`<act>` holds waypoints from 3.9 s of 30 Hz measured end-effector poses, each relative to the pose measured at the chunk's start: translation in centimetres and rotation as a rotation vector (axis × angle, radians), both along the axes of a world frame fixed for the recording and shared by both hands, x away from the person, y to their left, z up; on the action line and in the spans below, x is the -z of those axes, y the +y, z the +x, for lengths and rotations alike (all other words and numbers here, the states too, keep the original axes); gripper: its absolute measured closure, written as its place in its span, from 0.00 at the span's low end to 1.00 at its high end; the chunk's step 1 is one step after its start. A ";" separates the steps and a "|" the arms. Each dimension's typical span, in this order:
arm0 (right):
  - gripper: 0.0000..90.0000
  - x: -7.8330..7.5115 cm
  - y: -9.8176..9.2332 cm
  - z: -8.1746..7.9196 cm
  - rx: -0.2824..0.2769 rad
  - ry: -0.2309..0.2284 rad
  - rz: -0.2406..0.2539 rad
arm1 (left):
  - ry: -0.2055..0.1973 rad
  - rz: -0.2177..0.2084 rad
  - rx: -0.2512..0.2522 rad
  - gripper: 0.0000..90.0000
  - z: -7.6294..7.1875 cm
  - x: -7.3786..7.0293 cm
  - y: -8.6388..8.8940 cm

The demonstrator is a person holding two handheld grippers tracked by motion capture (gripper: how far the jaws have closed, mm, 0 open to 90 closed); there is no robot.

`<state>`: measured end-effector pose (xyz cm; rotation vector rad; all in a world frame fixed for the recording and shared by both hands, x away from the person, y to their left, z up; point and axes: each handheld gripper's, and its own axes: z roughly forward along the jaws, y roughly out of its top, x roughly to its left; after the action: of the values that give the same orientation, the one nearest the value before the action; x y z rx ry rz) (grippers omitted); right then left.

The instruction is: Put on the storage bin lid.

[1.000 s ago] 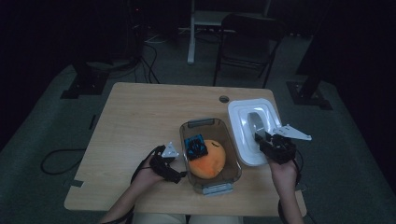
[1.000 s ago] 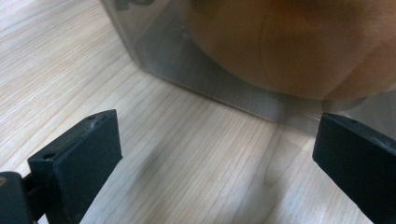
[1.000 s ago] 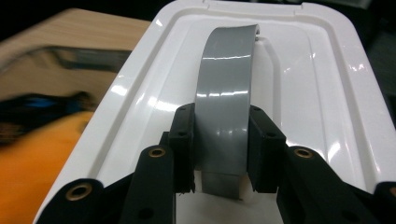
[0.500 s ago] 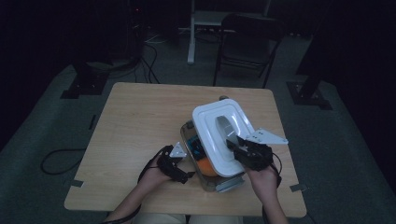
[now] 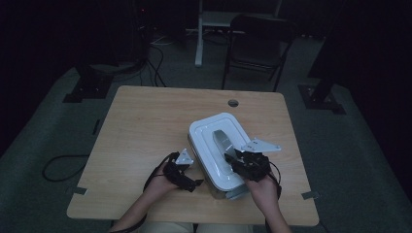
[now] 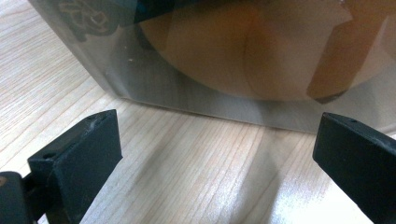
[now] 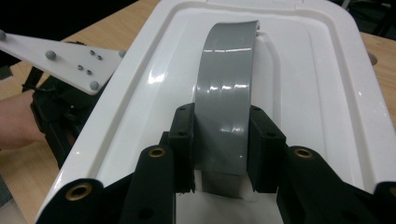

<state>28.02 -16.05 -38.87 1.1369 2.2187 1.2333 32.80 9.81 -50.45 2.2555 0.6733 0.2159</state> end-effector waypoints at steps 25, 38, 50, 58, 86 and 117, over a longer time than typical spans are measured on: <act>0.75 1.5 1.0 -0.1 -0.014 0.030 -0.019 | 0.013 -0.006 0.001 0.02 -0.2 0.1 0.1; 0.75 1.4 0.8 0.0 -0.027 0.044 -0.012 | 0.010 -0.018 -0.001 0.02 -0.2 -0.1 0.4; 0.47 1.0 0.6 0.5 -0.073 0.070 0.011 | 0.011 -0.028 -0.017 0.02 0.1 -0.4 0.7; 0.34 0.3 -0.8 0.1 -0.055 0.022 0.088 | 0.008 -0.033 -0.026 0.02 0.1 -0.6 0.9; 0.15 2.4 -10.3 4.0 0.259 -0.064 0.058 | 0.010 -0.032 -0.044 0.02 0.4 -0.6 1.0; 0.14 12.1 -10.4 5.0 0.246 0.060 0.031 | 0.031 -0.044 -0.071 0.02 1.6 -0.8 1.0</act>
<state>32.98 -26.48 -50.94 1.4277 2.0326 1.1472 34.37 10.79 -49.64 2.1986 0.7676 0.1992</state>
